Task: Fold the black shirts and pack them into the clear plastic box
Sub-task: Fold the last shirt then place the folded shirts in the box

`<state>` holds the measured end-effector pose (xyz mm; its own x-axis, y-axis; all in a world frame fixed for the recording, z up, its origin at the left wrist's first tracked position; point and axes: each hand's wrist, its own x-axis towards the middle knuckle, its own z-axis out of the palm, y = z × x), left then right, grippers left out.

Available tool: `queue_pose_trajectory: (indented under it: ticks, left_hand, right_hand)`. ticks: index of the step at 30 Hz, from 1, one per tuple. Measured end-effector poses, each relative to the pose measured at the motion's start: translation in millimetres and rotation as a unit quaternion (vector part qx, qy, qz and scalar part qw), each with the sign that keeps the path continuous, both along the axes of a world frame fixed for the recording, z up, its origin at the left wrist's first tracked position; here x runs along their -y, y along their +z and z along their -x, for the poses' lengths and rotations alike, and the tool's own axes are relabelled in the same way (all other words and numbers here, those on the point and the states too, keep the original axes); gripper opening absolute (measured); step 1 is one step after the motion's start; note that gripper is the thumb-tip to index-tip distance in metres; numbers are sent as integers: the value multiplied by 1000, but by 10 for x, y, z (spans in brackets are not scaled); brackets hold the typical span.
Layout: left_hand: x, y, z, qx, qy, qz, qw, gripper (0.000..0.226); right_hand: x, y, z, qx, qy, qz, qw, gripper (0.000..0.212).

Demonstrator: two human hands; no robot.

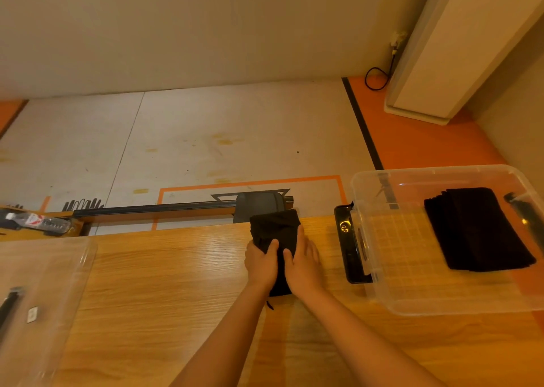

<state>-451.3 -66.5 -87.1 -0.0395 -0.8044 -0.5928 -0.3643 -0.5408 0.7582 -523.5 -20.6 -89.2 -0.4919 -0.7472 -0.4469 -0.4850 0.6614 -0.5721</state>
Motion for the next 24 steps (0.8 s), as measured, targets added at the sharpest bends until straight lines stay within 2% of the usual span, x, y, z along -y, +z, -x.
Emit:
queue_pose_trajectory:
  ticks: [3, 7, 10, 11, 13, 15, 17, 20, 21, 24]
  left_hand:
    - [-17, 0, 64, 73, -38, 21, 996, 55]
    - [122, 21, -131, -64, 10, -110, 992, 39]
    - [177, 104, -260, -98, 1, -156, 983, 20]
    - [184, 144, -284, -109, -3, -174, 979, 20]
    - [203, 191, -341, -135, -17, -222, 965, 32]
    - [209, 244, -414, -163, -28, -259, 952, 35]
    - [208, 290, -473, -189, -33, -267, 944, 35]
    - [214, 440, -487, -229, -42, -254, 939, 40]
    - [221, 512, -468, -235, -48, -243, 940, 42]
    - [266, 752, -356, -255, -59, -211, 942, 53]
  right_hand:
    - [15, 1, -5, 56, -20, 22, 998, 61]
    - [-1, 27, 64, 114, -76, 64, 989, 67]
    - [19, 66, 136, 187, -137, 51, 971, 78]
    - [29, 81, 155, 227, -157, 40, 960, 78]
    - [39, 118, 196, 307, -184, 0, 934, 73]
    - [23, 162, 227, 387, -212, -39, 897, 67]
    - [-9, 216, 262, 441, -221, -51, 868, 62]
    - [-50, 404, 325, 497, -203, -19, 844, 35]
    - [-62, 475, 361, 512, -196, -4, 837, 33]
    - [-90, 686, 535, 533, -178, 39, 826, 45]
